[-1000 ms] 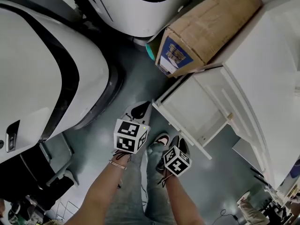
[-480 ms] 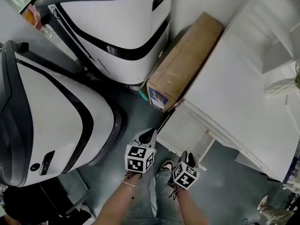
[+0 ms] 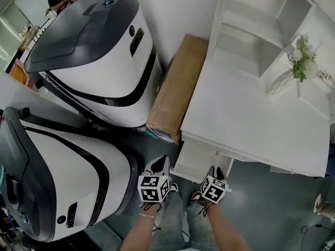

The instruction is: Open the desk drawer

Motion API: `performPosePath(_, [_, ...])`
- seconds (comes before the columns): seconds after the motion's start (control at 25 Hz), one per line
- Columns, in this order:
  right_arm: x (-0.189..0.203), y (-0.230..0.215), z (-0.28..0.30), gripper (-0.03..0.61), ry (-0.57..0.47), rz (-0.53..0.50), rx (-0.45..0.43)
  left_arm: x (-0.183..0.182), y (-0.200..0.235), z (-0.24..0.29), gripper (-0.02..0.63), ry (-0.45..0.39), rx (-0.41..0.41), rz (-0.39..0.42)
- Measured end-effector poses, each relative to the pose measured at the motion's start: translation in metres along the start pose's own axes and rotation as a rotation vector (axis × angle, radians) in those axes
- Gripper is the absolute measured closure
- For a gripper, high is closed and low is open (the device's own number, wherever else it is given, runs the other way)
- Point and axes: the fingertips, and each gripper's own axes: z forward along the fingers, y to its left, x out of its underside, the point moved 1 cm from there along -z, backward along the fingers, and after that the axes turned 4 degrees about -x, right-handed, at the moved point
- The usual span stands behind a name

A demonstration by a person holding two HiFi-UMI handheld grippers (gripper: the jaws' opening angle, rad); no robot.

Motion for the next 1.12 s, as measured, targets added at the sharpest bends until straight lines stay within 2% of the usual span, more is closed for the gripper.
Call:
performPosePath(0.4, [-0.031, -0.001, 0.028, 0.459, -0.022, 0.004, 0.016, -0.020, -0.006, 0.017, 0.595, 0.029, 0.030, 0.065])
performPosePath(0.84, [-0.052, -0.001, 0.050, 0.456, -0.026, 0.047, 0.045, -0.025, -0.001, 0.029, 0.595, 0.052, 0.055, 0.080])
performPosePath(1.12, [-0.053, -0.004, 0.056, 0.482, -0.009, 0.024, 0.061, -0.023, -0.002, 0.030, 0.595, 0.058, 0.062, 0.084])
